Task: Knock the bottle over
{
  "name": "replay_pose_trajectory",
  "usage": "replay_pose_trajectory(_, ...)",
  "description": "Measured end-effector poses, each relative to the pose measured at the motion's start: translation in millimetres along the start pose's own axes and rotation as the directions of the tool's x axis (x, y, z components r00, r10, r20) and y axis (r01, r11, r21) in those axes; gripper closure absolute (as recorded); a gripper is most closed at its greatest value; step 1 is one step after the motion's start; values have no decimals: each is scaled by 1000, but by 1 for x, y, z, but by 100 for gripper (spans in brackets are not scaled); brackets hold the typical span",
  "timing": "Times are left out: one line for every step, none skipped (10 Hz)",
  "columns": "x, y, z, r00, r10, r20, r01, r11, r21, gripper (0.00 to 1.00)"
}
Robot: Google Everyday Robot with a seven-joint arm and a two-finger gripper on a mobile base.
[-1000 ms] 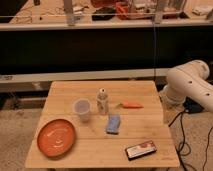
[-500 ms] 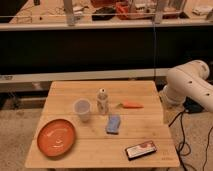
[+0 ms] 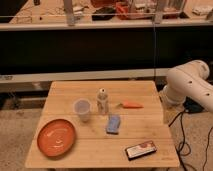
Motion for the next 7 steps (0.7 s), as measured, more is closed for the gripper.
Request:
replay_pose_trajectory(0, 0, 0, 1000, 0, 0, 0, 1000, 0, 20)
replay_pose_trajectory(0, 0, 0, 1000, 0, 0, 0, 1000, 0, 20)
replay_pose_trajectory(0, 0, 0, 1000, 0, 0, 0, 1000, 0, 20)
replay_pose_trajectory(0, -1, 0, 1000, -1, 1, 1, 1000, 3, 20)
replay_pose_trajectory(-7, -7, 0, 1000, -22, 12, 22, 999, 26, 20)
replay_pose_trajectory(-18, -15, -1, 999, -44, 24, 43, 998, 48, 20)
replay_pose_trajectory(-29, -21, -1, 998, -63, 30, 61, 996, 62, 20)
